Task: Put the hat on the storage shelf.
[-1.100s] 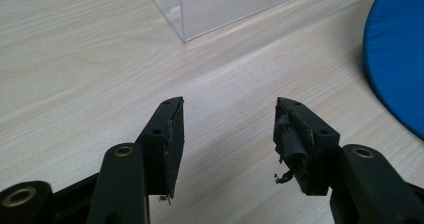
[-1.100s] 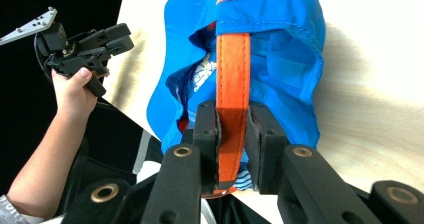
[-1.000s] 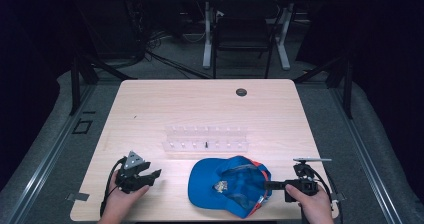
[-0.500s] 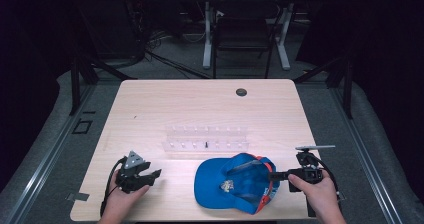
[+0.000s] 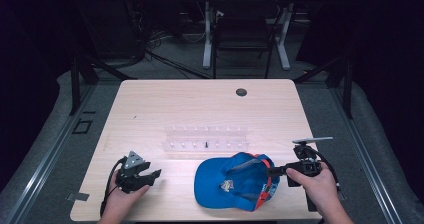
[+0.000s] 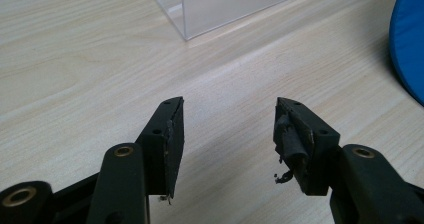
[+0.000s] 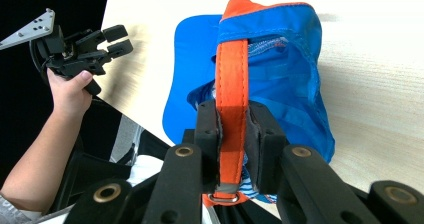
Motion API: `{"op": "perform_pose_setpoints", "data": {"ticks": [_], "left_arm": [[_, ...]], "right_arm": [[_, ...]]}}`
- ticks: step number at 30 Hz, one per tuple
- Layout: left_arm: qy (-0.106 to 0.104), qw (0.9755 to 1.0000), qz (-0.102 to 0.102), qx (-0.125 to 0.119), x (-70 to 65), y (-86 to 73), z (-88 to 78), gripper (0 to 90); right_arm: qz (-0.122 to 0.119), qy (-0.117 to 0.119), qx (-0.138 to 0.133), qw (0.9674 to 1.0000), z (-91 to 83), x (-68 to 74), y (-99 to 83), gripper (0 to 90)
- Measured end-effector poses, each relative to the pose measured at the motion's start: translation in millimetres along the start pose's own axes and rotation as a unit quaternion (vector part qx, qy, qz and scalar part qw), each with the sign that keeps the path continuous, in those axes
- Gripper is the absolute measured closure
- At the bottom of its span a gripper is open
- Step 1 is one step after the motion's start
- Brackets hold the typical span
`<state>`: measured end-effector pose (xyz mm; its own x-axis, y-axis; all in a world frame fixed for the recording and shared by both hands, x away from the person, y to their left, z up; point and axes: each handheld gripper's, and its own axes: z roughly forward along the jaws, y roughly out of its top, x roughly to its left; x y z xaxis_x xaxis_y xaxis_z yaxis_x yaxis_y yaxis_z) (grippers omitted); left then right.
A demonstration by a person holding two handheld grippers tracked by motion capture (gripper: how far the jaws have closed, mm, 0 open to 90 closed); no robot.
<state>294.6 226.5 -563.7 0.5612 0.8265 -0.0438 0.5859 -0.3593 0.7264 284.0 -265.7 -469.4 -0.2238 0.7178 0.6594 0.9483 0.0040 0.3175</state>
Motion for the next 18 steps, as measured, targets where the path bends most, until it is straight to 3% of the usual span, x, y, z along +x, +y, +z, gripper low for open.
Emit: {"op": "perform_pose_setpoints", "data": {"ticks": [4, 5, 12, 18], "left_arm": [[0.000, 1.0000, 0.000, 0.000, 0.0, 0.0, 0.1, 46.5], [0.000, 1.0000, -0.001, 0.001, 0.0, -0.1, 0.0, 46.5], [0.000, 1.0000, -0.002, 0.001, -0.1, -0.1, 0.0, 46.5], [0.000, 1.0000, 0.000, 0.001, -0.2, -0.1, 0.4, 46.5]], "right_arm": [[0.008, 0.003, -0.008, 0.9999, -2.9, 3.9, 1.7, 77.7], [0.001, 0.005, 0.003, 1.0000, -5.5, 3.2, 3.1, 77.7], [0.012, 0.030, 0.008, 0.9995, -10.4, 7.1, 7.5, 77.9], [0.013, 0.031, 0.010, 0.9994, -17.1, 15.5, 11.0, 77.9]]}}
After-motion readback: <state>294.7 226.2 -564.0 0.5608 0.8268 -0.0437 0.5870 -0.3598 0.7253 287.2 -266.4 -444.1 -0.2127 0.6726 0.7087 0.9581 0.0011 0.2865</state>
